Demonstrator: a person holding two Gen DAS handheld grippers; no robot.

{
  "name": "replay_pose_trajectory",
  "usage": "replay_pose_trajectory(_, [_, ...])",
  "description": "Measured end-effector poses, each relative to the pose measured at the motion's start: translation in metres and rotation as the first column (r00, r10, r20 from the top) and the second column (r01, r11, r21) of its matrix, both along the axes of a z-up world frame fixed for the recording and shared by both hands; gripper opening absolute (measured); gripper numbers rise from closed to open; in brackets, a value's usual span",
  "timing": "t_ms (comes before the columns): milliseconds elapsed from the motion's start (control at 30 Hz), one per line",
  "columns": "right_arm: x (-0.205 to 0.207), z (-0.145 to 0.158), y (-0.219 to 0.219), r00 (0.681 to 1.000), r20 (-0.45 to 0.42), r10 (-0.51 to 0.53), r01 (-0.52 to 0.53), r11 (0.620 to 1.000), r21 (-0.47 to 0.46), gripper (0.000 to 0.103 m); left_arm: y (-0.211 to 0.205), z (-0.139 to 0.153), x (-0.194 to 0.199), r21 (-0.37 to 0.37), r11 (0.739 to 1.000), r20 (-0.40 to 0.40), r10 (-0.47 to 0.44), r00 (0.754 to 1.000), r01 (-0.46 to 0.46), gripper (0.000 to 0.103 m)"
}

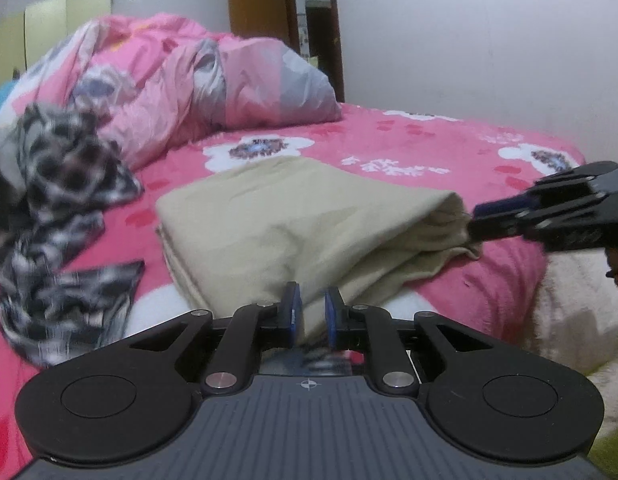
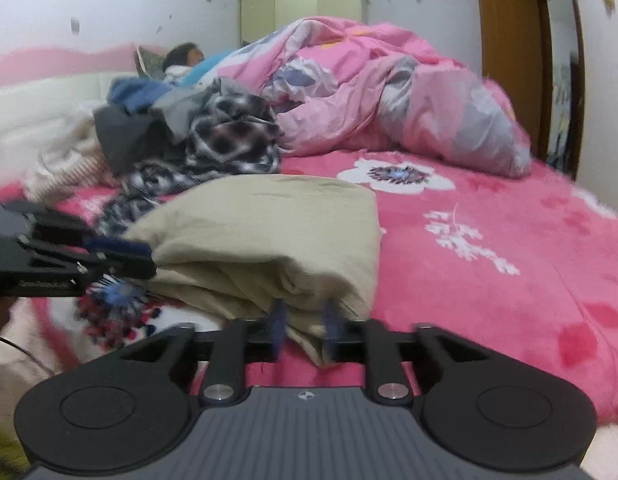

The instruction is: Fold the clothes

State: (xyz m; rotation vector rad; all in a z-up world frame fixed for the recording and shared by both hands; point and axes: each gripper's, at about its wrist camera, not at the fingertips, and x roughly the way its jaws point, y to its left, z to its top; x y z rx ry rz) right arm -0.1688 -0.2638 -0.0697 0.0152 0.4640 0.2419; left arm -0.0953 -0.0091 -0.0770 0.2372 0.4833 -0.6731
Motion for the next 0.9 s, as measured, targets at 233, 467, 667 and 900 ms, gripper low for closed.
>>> replay_pose_trajectory(233, [0.014, 0.039, -0.049, 0.999, 0.046, -0.01, -0.003, 0.962, 0.273, 0.055, 0.05, 0.024, 0.005, -0.284, 0.957, -0.17, 0.012, 0.985, -0.061, 0.046])
replay_pose_trajectory(467, [0.079, 0.02, -0.072, 0.995, -0.091, 0.047, 0.002, 0.879, 0.478, 0.067, 0.058, 0.029, 0.044, -0.404, 0.894, -0.267, 0.09, 0.959, -0.197, 0.078])
replay_pose_trajectory(667, [0.099, -0.02, -0.069, 0.972, -0.212, 0.105, 0.01, 0.877, 0.48, 0.072, 0.043, -0.008, 0.076, -0.333, 0.9, -0.425, 0.123, 0.897, -0.281, 0.091])
replay_pose_trajectory(900, [0.122, -0.038, -0.078, 0.939, -0.287, 0.189, 0.008, 0.822, 0.569, 0.076, 0.053, -0.024, 0.093, -0.414, 0.866, -0.488, 0.048, 0.871, -0.279, 0.095])
